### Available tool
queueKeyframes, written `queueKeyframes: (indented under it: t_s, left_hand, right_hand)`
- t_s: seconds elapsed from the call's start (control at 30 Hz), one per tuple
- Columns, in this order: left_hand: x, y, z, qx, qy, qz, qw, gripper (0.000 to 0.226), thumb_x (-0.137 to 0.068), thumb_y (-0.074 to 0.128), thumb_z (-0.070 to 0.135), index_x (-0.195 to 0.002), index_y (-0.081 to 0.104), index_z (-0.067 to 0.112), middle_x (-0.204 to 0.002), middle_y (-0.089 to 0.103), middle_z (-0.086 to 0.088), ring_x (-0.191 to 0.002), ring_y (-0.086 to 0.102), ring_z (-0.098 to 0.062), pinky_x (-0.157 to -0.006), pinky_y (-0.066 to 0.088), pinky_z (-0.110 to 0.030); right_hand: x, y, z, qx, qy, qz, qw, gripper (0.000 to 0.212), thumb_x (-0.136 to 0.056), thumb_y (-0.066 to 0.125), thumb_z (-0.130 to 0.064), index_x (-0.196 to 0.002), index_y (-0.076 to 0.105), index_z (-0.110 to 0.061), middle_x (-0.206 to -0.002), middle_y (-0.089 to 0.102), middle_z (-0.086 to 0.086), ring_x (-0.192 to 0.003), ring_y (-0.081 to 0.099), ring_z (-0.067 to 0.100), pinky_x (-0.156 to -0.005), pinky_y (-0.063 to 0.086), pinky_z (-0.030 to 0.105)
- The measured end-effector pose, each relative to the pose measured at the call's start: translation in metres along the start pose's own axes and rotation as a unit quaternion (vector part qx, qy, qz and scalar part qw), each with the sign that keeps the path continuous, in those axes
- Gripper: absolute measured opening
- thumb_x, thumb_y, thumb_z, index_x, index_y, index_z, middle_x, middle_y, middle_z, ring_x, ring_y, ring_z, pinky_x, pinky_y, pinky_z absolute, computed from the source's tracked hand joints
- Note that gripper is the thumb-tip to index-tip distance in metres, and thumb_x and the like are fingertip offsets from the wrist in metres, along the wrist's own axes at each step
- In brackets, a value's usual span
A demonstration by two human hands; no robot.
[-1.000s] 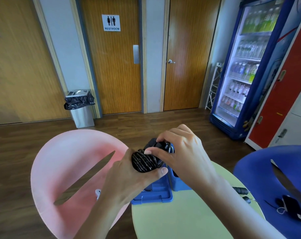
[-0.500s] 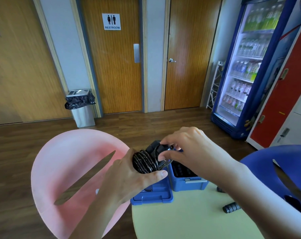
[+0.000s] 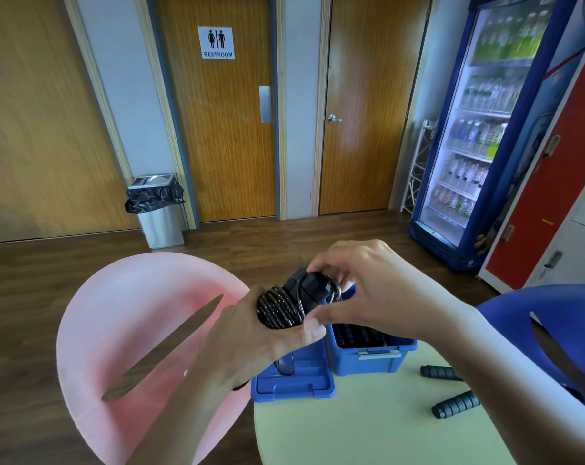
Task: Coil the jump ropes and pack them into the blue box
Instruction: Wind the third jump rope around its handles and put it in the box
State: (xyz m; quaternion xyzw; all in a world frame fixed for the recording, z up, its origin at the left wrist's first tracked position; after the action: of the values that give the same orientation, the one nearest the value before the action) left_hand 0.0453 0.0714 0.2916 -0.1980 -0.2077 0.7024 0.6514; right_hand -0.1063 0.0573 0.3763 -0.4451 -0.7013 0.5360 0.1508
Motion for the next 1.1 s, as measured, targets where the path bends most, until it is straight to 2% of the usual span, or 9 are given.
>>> queueKeyframes:
  t_s: [0.13,0.27,0.33,0.4,0.5,0.67,0.8,0.9,1.1]
  left_hand:
    - [-0.005,0.002,0.001,0.0,0.01,-0.017,1.0,0.043,-0.049,0.072,0.069,-0.08,0.056,0.044,-0.054,0.059,0.025,-0.044,0.054,0.003,-0.053,0.041,-0.023]
    - [-0.007,0.0,-0.003,-0.007,0.005,-0.004,1.0,0.063,-0.041,0.07,0.078,-0.083,0.056,0.034,-0.059,0.061,0.027,-0.052,0.057,0.003,-0.053,0.046,-0.025]
    - [-0.007,-0.001,-0.002,-0.006,0.01,-0.002,1.0,0.068,-0.038,0.067,0.083,-0.084,0.055,0.034,-0.06,0.06,0.03,-0.054,0.057,0.004,-0.053,0.045,-0.023]
    - [-0.007,-0.002,0.001,-0.001,0.021,0.001,1.0,0.067,-0.038,0.066,0.084,-0.082,0.054,0.036,-0.06,0.06,0.031,-0.053,0.056,0.004,-0.053,0.044,-0.022]
    - [-0.007,-0.004,0.004,-0.003,0.034,0.003,0.999,0.058,-0.039,0.064,0.085,-0.078,0.053,0.043,-0.058,0.061,0.022,-0.049,0.054,-0.001,-0.054,0.044,-0.024]
    - [-0.006,-0.005,0.002,0.003,0.023,0.005,1.0,0.068,-0.038,0.067,0.083,-0.078,0.055,0.03,-0.053,0.057,0.017,-0.049,0.052,-0.007,-0.052,0.043,-0.026]
    - [-0.007,-0.006,0.0,0.007,0.009,0.008,1.0,0.072,-0.035,0.069,0.083,-0.083,0.056,0.03,-0.06,0.059,0.014,-0.053,0.055,-0.009,-0.053,0.044,-0.027]
    - [-0.005,-0.005,-0.002,0.002,0.003,0.008,1.0,0.076,-0.032,0.067,0.085,-0.084,0.056,0.03,-0.063,0.06,0.013,-0.055,0.056,-0.009,-0.053,0.044,-0.027]
    - [-0.002,-0.005,-0.003,0.009,-0.001,0.005,1.0,0.072,-0.032,0.069,0.082,-0.08,0.056,0.03,-0.054,0.057,0.017,-0.049,0.054,-0.004,-0.051,0.043,-0.025]
  right_hand:
    - [-0.005,0.0,0.002,-0.027,0.017,0.013,0.999,0.055,-0.062,0.069,-0.067,-0.099,0.069,-0.027,-0.092,0.06,-0.009,-0.081,0.057,0.008,-0.08,0.051,0.032]
    - [-0.006,0.001,0.0,-0.011,0.025,0.016,0.999,0.052,-0.064,0.068,-0.068,-0.091,0.069,-0.024,-0.083,0.063,-0.007,-0.08,0.056,0.01,-0.077,0.05,0.033]
    - [-0.007,0.002,0.0,-0.008,0.029,0.021,0.999,0.051,-0.064,0.068,-0.067,-0.092,0.068,-0.024,-0.086,0.061,-0.008,-0.082,0.055,0.011,-0.079,0.049,0.032]
    - [-0.008,0.002,0.0,-0.013,0.035,0.03,0.999,0.051,-0.064,0.07,-0.066,-0.094,0.067,-0.025,-0.092,0.056,-0.008,-0.085,0.054,0.011,-0.081,0.048,0.03]
    - [-0.008,0.002,-0.002,-0.014,0.033,0.033,0.999,0.05,-0.064,0.072,-0.063,-0.095,0.066,-0.025,-0.093,0.057,-0.009,-0.086,0.053,0.01,-0.082,0.046,0.029]
    - [-0.008,0.005,0.0,-0.025,0.043,0.038,0.998,0.05,-0.062,0.072,-0.064,-0.094,0.065,-0.026,-0.093,0.053,-0.009,-0.086,0.051,0.01,-0.077,0.045,0.025]
    - [-0.008,0.006,0.002,-0.039,0.043,0.055,0.997,0.046,-0.063,0.076,-0.06,-0.091,0.066,-0.024,-0.086,0.057,-0.011,-0.079,0.05,0.005,-0.071,0.041,0.02]
    - [-0.008,0.01,0.005,-0.044,0.047,0.07,0.995,0.046,-0.062,0.075,-0.062,-0.088,0.065,-0.025,-0.084,0.058,-0.01,-0.079,0.051,0.006,-0.069,0.041,0.021]
    - [-0.003,0.014,0.005,-0.058,0.048,0.097,0.992,0.044,-0.061,0.077,-0.06,-0.084,0.065,-0.024,-0.078,0.059,-0.011,-0.074,0.052,0.005,-0.065,0.039,0.017]
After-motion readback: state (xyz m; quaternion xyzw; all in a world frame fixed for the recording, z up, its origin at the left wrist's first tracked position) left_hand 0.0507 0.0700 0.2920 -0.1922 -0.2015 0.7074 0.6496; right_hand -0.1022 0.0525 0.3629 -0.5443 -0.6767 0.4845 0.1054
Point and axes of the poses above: each hand's wrist, its own x-axis away from the middle knuckle, its own y-axis out of the palm, z = x × y, the point moved 6 cm from there along -x, towards the middle knuckle
